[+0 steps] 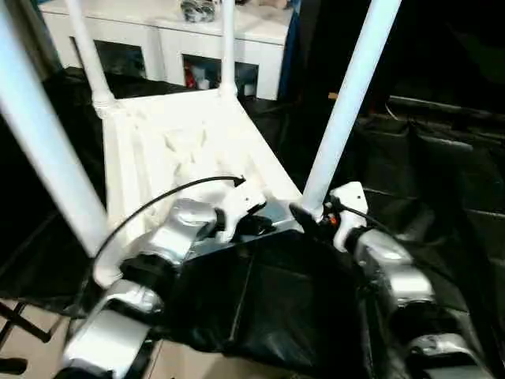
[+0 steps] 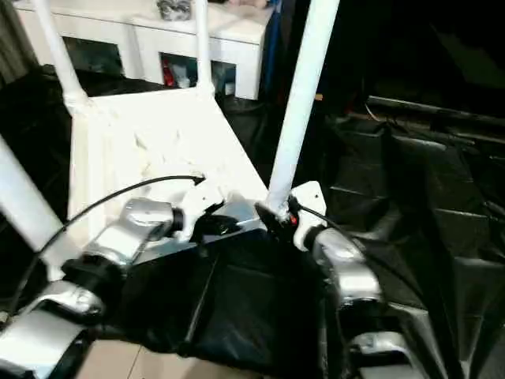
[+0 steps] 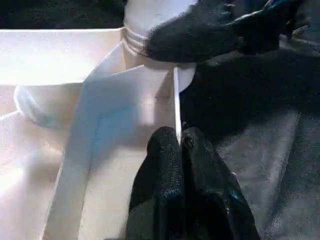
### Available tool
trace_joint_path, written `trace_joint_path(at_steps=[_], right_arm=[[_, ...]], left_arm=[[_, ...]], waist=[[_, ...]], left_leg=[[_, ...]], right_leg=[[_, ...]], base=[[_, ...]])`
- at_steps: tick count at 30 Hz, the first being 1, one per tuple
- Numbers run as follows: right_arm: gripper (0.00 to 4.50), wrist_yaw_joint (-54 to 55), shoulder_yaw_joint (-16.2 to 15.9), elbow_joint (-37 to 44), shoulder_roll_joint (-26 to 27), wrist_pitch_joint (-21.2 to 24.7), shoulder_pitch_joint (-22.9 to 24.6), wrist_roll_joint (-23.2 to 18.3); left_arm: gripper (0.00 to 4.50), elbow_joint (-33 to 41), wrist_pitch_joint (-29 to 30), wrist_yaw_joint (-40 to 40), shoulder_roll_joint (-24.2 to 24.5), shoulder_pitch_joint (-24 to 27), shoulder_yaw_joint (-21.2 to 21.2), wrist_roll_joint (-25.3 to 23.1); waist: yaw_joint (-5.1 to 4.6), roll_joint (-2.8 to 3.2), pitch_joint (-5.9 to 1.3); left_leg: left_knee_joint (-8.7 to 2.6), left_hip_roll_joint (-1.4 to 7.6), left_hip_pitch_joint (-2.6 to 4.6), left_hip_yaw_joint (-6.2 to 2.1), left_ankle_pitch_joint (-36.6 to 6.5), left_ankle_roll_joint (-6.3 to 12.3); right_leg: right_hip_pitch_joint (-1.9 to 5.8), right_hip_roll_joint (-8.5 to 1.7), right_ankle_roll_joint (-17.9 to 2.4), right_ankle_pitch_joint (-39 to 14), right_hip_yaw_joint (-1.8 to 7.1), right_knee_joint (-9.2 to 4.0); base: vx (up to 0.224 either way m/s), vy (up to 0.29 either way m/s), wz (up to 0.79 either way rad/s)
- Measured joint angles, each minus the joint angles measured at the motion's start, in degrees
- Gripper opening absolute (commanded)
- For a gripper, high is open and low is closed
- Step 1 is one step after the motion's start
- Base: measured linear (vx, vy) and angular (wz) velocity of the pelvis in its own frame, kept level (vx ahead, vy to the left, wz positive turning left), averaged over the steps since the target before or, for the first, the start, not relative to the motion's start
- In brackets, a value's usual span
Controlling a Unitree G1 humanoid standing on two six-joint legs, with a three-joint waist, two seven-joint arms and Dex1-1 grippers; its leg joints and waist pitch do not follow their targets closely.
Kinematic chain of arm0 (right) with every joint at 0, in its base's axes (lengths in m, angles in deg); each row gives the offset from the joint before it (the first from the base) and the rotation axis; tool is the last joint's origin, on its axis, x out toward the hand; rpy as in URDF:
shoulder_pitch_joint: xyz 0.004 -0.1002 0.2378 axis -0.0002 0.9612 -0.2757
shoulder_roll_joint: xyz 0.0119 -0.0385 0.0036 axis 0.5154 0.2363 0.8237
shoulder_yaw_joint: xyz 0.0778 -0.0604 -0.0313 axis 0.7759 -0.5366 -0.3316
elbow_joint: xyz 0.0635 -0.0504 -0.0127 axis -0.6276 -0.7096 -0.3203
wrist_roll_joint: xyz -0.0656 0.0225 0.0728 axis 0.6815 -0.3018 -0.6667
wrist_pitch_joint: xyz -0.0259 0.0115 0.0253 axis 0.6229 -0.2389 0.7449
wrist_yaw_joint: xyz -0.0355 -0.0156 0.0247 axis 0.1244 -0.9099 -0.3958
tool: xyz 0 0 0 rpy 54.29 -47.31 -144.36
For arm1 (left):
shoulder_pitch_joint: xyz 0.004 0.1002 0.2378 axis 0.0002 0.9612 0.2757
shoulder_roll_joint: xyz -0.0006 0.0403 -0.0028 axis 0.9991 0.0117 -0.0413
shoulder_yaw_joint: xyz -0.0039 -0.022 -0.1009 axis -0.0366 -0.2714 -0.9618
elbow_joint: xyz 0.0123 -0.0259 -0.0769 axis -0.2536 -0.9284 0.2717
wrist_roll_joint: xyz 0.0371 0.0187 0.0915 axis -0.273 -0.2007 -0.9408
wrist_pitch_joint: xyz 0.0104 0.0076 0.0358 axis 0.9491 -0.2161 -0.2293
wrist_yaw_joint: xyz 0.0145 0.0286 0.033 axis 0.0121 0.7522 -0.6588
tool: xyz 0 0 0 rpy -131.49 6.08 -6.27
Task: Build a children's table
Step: Rotate leg to tighten
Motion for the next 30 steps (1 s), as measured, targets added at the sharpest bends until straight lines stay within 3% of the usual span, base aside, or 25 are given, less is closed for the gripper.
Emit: trace_joint_path(at_steps=[6,13,14,25,30], right_arm=[[4.08,-12.80,-3.76,3.21,-4.31,-0.11,-0.28,-0.55],[3.95,-20.87,-5.94,3.48,-6.12,0.21,-0.29,-0.67],[3.66,-22.22,-6.53,3.64,-6.69,0.33,-0.37,-0.71],[2.78,-28.97,-8.27,4.51,-7.56,3.48,-0.44,-2.20],[2.72,-28.85,-8.36,5.67,-7.65,4.85,-0.13,-2.54]], left_arm=[[0.00,1.87,-1.89,-9.64,4.13,1.09,0.34,2.28],[0.00,2.45,-2.87,-15.30,6.75,1.72,0.34,2.99],[0.00,2.54,-2.83,-16.37,7.52,1.78,0.37,3.33],[0.00,4.30,-2.56,-22.66,10.51,2.61,1.03,4.63],[0.00,4.46,-2.32,-22.80,10.46,2.75,0.94,4.76]], waist=[[1.39,0.00,0.01],[1.72,-0.06,0.04],[1.79,-0.07,0.05],[2.14,-0.28,0.18],[2.25,-0.36,0.23]], left_leg=[[-0.57,0.14,-0.02,0.02,0.01,0.01],[-0.38,0.27,0.11,0.08,-0.06,-0.12],[-0.36,0.27,0.10,0.08,-0.07,-0.13],[-0.36,0.32,0.07,0.11,-0.06,-0.14],[-0.33,0.32,0.07,0.11,-0.06,-0.14]], right_leg=[[-0.21,0.25,-0.36,-0.09,-0.22,0.19],[-0.21,0.19,-0.40,-0.10,-0.13,0.18],[-0.20,0.19,-0.40,-0.10,-0.11,0.19],[-0.21,0.19,-0.40,-0.10,-0.14,0.22],[-0.21,0.19,-0.40,-0.10,-0.13,0.25]], base=[[0.036,-0.018,0.04],[0.000,0.000,0.00],[0.000,0.000,0.00],[0.000,0.000,0.00],[0.000,0.000,0.00]])
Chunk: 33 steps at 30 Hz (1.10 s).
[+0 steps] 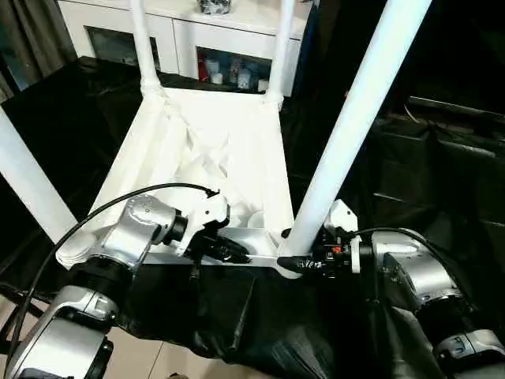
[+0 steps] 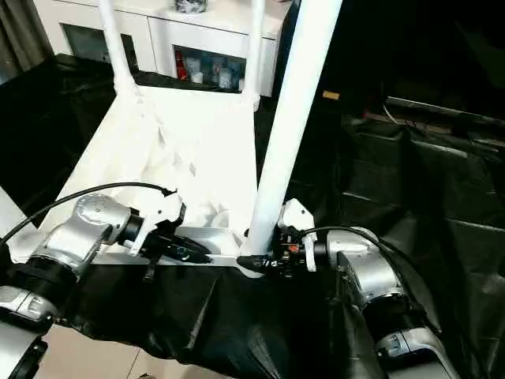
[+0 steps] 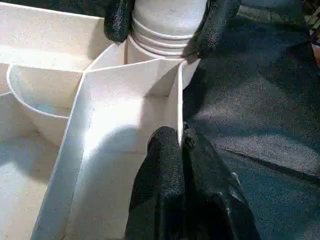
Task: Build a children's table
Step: Rotate leg to tighten
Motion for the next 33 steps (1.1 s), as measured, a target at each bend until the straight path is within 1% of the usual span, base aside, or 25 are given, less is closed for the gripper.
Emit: trace_joint_path(at_steps=[2,3,4,6,8,11,13,15,18,19,20,21,23,24,27,28,32,33], right_arm=[[2.72,1.52,0.27,0.13,0.42,0.19,0.49,0.07],[2.72,4.40,1.14,-0.02,1.55,0.08,0.79,0.34],[2.72,8.02,2.29,-0.58,2.58,-0.14,0.89,1.02],[2.72,19.57,5.37,-3.13,6.05,-1.33,0.85,2.45],[2.71,27.11,7.06,-4.15,8.46,-1.66,0.82,2.62],[2.70,37.89,9.84,-5.17,11.95,-1.67,0.79,3.10],[2.70,43.09,10.99,-5.41,13.80,-1.63,0.70,3.76],[2.70,46.47,11.49,-5.67,14.85,-1.66,0.62,4.33],[2.70,47.02,11.45,-5.66,14.89,-2.33,0.75,5.18],[3.26,46.95,11.45,-5.73,14.89,-2.69,0.77,5.38],[3.26,46.86,11.45,-5.84,14.87,-2.96,0.82,5.86],[3.40,46.12,11.43,-6.06,14.75,-3.62,0.83,6.43],[3.58,44.38,11.43,-6.32,14.14,-4.11,0.83,6.33],[3.77,42.50,11.34,-6.32,13.33,-4.27,0.85,5.99],[3.85,37.09,10.36,-6.18,11.01,-5.76,1.42,5.49],[3.85,35.12,9.59,-5.91,9.87,-6.19,1.48,5.38],[3.85,26.46,7.43,-4.30,6.07,-6.30,1.75,4.56],[3.85,22.84,6.78,-3.61,4.72,-6.19,1.91,4.23]], left_arm=[[0.00,-0.04,0.32,1.25,-0.62,-0.01,-0.09,-0.04],[0.00,-0.34,0.75,3.34,-1.23,-0.16,-0.40,-0.37],[0.00,-0.88,1.20,6.03,-2.16,-0.48,-0.73,-0.86],[0.00,-2.25,3.10,13.36,-5.11,-1.54,-1.73,-2.57],[0.00,-2.58,4.40,17.71,-7.26,-1.94,-1.86,-3.26],[0.00,-2.71,6.89,24.70,-11.42,-2.41,-2.21,-4.86],[0.00,-2.66,8.34,27.63,-13.20,-2.53,-2.35,-5.39],[0.00,-2.63,9.41,29.67,-14.57,-2.52,-2.39,-5.96],[0.00,-2.55,9.39,30.16,-14.94,-2.51,-2.29,-6.57],[0.00,-2.51,9.39,30.13,-14.94,-2.49,-2.29,-6.61],[0.00,-2.42,9.41,30.08,-14.94,-2.48,-2.29,-6.64],[0.00,-2.10,9.42,29.84,-14.94,-2.31,-2.26,-6.74],[0.00,-1.65,9.45,29.71,-14.88,-2.09,-2.26,-6.77],[0.00,-0.76,9.51,29.49,-14.65,-1.67,-2.17,-6.79],[0.00,0.84,9.28,28.14,-13.79,-0.98,-1.56,-6.77],[0.00,1.52,9.01,27.14,-13.23,-0.69,-1.43,-6.66],[0.00,3.02,7.12,22.34,-10.84,0.33,-1.03,-5.70],[0.00,3.43,5.95,20.35,-9.69,0.85,-0.92,-5.24]], waist=[[0.08,-0.08,0.01],[0.06,-0.17,0.00],[-0.03,-0.25,-0.02],[-0.46,-0.60,0.03],[-0.82,-0.63,0.02],[-0.81,-0.70,-0.06],[-0.80,-0.68,-0.19],[-0.79,-0.60,-0.50],[-0.73,-0.53,-0.70],[-0.74,-0.47,-0.72],[-0.74,-0.43,-0.73],[-0.74,-0.43,-0.72],[-0.74,-0.43,-0.72],[-0.76,-0.41,-0.70],[-0.78,-0.41,-0.70],[-0.81,-0.36,-0.67],[-0.70,-0.23,-0.61],[-0.69,-0.17,-0.59]], left_leg=[[-0.01,0.00,0.02,0.00,0.00,0.00],[0.01,-0.01,0.07,0.01,0.00,-0.01],[0.04,-0.01,0.09,0.01,0.02,-0.03],[0.07,-0.01,0.18,0.00,0.05,-0.07],[0.11,-0.07,0.21,-0.01,0.05,-0.07],[0.12,-0.17,0.23,-0.02,0.06,-0.07],[0.13,-0.18,0.23,-0.02,0.05,-0.07],[0.12,-0.20,0.23,-0.02,0.04,-0.07],[0.04,-0.22,0.21,-0.04,0.04,-0.07],[0.02,-0.23,0.20,-0.04,0.04,-0.07],[0.01,-0.24,0.20,-0.04,0.04,-0.07],[0.00,-0.23,0.17,-0.05,0.04,-0.07],[0.00,-0.22,0.14,-0.05,0.03,-0.07],[-0.02,-0.23,0.10,-0.05,0.02,-0.06],[-0.18,-0.23,0.10,-0.05,-0.01,-0.05],[-0.24,-0.23,0.08,-0.04,-0.01,-0.06],[-0.47,-0.21,0.09,-0.05,-0.05,-0.11],[-0.52,-0.21,0.09,-0.05,-0.04,-0.09]], right_leg=[[0.01,0.00,0.00,0.00,0.01,0.01],[0.05,0.00,0.00,0.00,0.03,0.04],[0.11,0.00,-0.01,0.01,0.04,0.07],[0.28,0.00,0.07,-0.03,0.06,0.05],[0.29,-0.02,0.35,-0.20,0.15,-0.02],[0.31,-0.06,0.36,-0.21,0.25,-0.05],[0.33,-0.06,0.37,-0.20,0.26,-0.05],[0.36,-0.06,0.38,-0.21,0.26,-0.06],[0.36,-0.06,0.42,-0.23,0.25,-0.08],[0.36,-0.06,0.42,-0.23,0.25,-0.08],[0.35,-0.06,0.42,-0.23,0.25,-0.08],[0.33,-0.05,0.42,-0.23,0.22,-0.08],[0.32,-0.05,0.42,-0.23,0.22,-0.08],[0.30,-0.06,0.42,-0.23,0.22,-0.13],[0.29,-0.06,0.22,-0.12,0.22,-0.14],[0.25,-0.06,0.25,-0.14,0.21,-0.14],[0.19,0.01,0.30,-0.29,0.15,-0.10],[0.18,0.02,0.28,-0.32,0.13,-0.10]], base=[[0.000,0.000,0.00],[0.000,0.000,0.00],[0.000,0.000,0.00],[-0.050,0.000,-0.02],[-0.025,0.002,-0.02],[0.000,0.000,0.00],[0.000,0.000,0.00],[0.000,0.000,0.00],[0.000,0.000,0.00],[0.000,0.000,0.00],[0.000,0.000,0.00],[0.000,0.000,0.00],[0.000,0.000,0.00],[0.000,0.000,0.00],[0.000,0.000,0.00],[0.000,0.000,0.00],[0.000,0.000,0.00],[0.000,0.000,0.00]])
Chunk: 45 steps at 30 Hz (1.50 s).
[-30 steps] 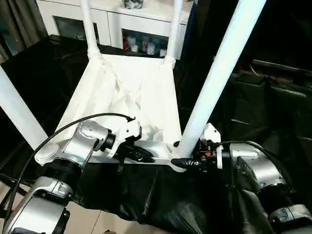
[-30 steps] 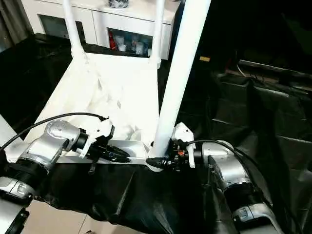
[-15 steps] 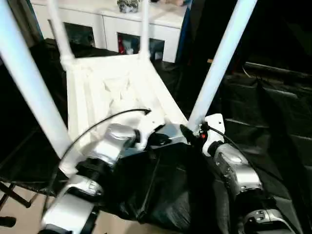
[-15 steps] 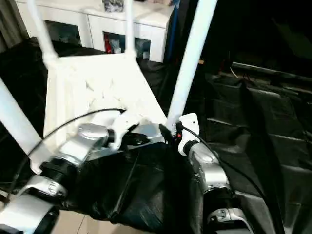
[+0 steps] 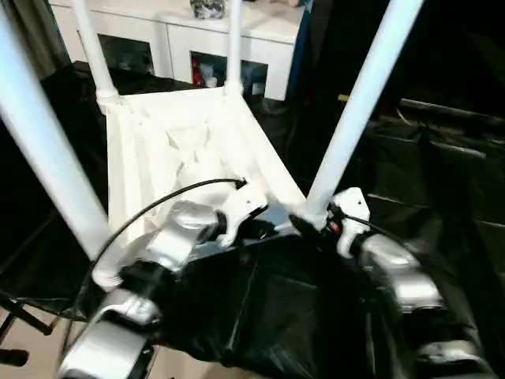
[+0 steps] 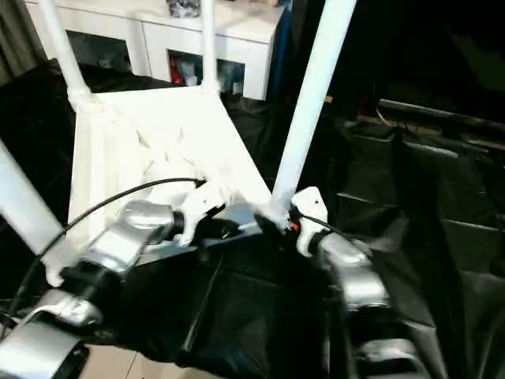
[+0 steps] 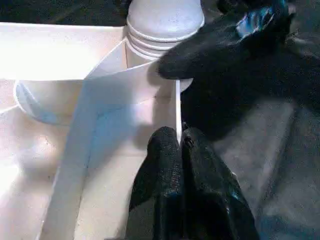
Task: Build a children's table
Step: Rotate leg to tighten
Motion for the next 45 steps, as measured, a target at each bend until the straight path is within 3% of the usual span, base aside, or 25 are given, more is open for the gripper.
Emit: trace_joint_path(at_steps=[3,4,15,25,31,33,38,44,45], right_arm=[[3.85,-8.02,-1.10,1.18,-2.61,0.58,0.11,-0.87],[3.61,-9.95,-1.63,1.67,-3.24,1.01,0.11,-1.29],[2.75,-19.65,-3.94,2.38,-5.34,2.91,-1.05,-3.23],[2.64,-20.40,-4.73,3.29,-4.97,4.86,-1.15,-3.54],[2.64,-8.16,-1.06,3.16,-0.02,6.28,0.49,-3.34],[2.63,0.60,1.69,1.81,3.15,5.72,0.62,-2.16],[2.63,16.91,4.79,-0.98,8.63,4.07,-0.03,-0.01],[2.63,23.83,5.23,-2.34,10.31,3.34,-1.54,2.05],[2.98,23.81,5.28,-2.34,10.31,3.30,-1.54,2.00]], left_arm=[[0.00,0.76,-2.08,-4.36,2.31,0.86,0.30,0.80],[0.00,0.79,-2.57,-5.49,2.88,1.02,0.34,1.06],[0.00,0.79,-5.13,-13.48,7.81,1.49,0.58,3.43],[0.00,0.74,-4.12,-15.29,8.50,1.50,0.32,4.14],[0.00,-1.20,-1.16,-8.03,5.52,0.40,-0.50,3.03],[0.00,-2.34,0.33,-2.05,2.12,-0.38,-1.07,1.54],[0.00,-4.74,3.46,8.14,-3.99,-1.75,-1.95,-0.44],[0.00,-6.00,3.80,11.85,-6.26,-2.79,-1.85,-1.79],[0.00,-5.99,3.77,11.80,-6.25,-2.79,-1.85,-1.79]], waist=[[0.02,0.02,0.01],[0.05,0.02,0.01],[0.14,-0.05,0.05],[0.15,-0.10,0.08],[-0.14,-0.11,0.09],[-0.36,-0.21,0.02],[-0.75,0.07,-0.33],[-1.30,0.27,-0.49],[-1.37,0.28,-0.49]], left_leg=[[0.03,0.05,0.00,0.00,0.00,0.01],[0.06,0.05,0.00,0.00,-0.01,-0.01],[0.29,0.09,0.02,0.00,-0.02,-0.03],[0.32,0.12,0.01,0.00,-0.02,-0.03],[0.44,0.11,0.09,0.01,0.01,-0.06],[0.57,0.11,0.13,0.01,0.01,-0.06],[0.61,0.03,0.20,-0.03,0.01,-0.06],[0.57,-0.08,0.12,-0.10,0.01,-0.05],[0.56,-0.08,0.12,-0.10,0.01,-0.05]], right_leg=[[0.00,0.00,-0.02,-0.02,-0.01,0.04],[0.00,0.00,-0.03,-0.02,0.00,0.04],[0.00,-0.02,-0.05,0.00,0.03,0.07],[0.00,-0.01,-0.06,0.00,0.02,0.14],[0.18,-0.01,-0.06,0.01,0.08,0.12],[0.22,-0.01,0.11,-0.08,0.09,0.11],[0.32,-0.04,0.16,-0.12,0.14,0.01],[0.32,-0.04,0.18,-0.13,0.11,-0.02],[0.32,-0.04,0.18,-0.13,0.10,-0.02]], base=[[0.000,0.000,0.00],[0.000,0.000,0.00],[0.000,0.000,0.00],[0.000,0.000,0.00],[0.000,0.000,0.00],[0.000,0.000,0.00],[0.000,0.000,0.00],[0.000,0.000,0.00],[0.000,0.000,0.00]])
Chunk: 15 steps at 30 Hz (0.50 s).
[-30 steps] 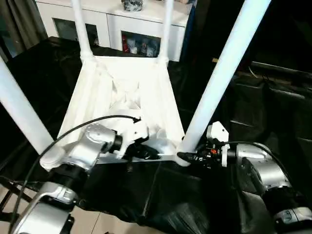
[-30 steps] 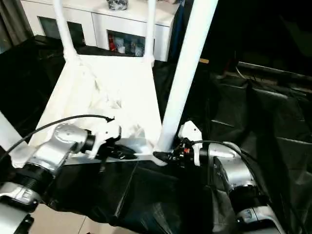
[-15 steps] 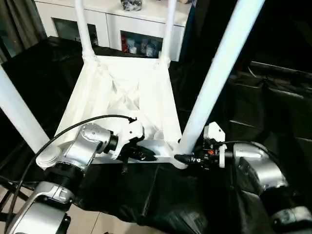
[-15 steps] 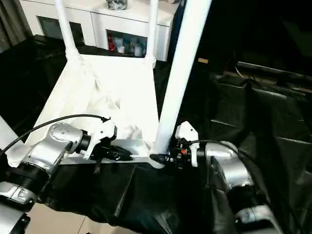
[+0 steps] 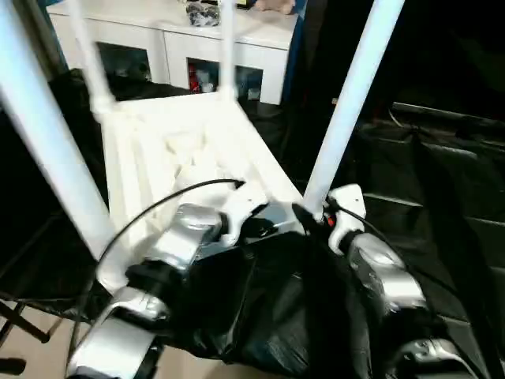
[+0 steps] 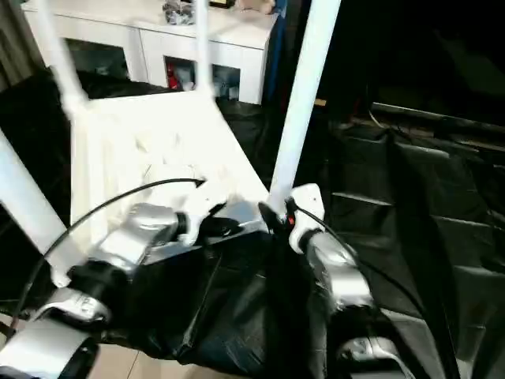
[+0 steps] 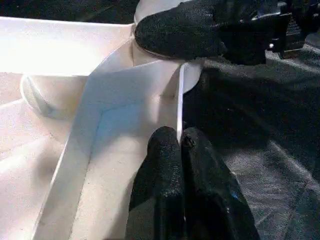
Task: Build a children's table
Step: Rotate leg to tighten
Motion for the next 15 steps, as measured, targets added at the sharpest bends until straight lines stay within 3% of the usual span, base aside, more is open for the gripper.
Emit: trace_joint_path(at_steps=[1,4,6,15], right_arm=[[3.33,-0.55,0.35,0.08,-0.01,-0.04,0.06,-0.40],[3.39,-3.69,0.81,0.61,-0.47,-0.03,0.44,-1.56],[3.78,-10.74,0.55,2.54,-3.24,0.06,1.93,-3.13],[3.89,-31.14,-5.08,7.30,-11.76,-0.64,2.39,-5.39]], left_arm=[[0.00,0.03,-0.20,-0.27,0.10,0.00,0.04,-0.03],[0.00,0.41,-0.58,-1.57,0.77,-0.02,0.30,-0.07],[0.00,1.25,-1.71,-4.94,2.53,0.04,1.27,0.13],[0.00,2.10,-7.44,-17.01,8.86,1.40,1.96,2.80]], waist=[[-0.05,0.00,0.00],[-0.07,0.02,0.03],[-0.03,0.14,0.15],[0.53,0.30,0.27]], left_leg=[[0.00,0.00,-0.02,0.00,0.00,0.00],[-0.02,0.03,-0.10,0.00,-0.01,0.01],[-0.13,0.05,-0.22,0.00,-0.03,0.02],[-0.49,0.29,-0.23,0.03,-0.02,0.03]], right_leg=[[-0.01,0.00,0.00,0.00,-0.01,0.00],[-0.06,0.00,0.00,0.00,0.00,-0.02],[-0.13,0.00,-0.03,0.02,0.00,-0.10],[-0.23,0.11,-0.26,0.04,-0.25,-0.03]], base=[[0.000,0.000,0.00],[0.000,0.000,0.00],[0.000,0.000,0.00],[0.000,0.000,0.00]])
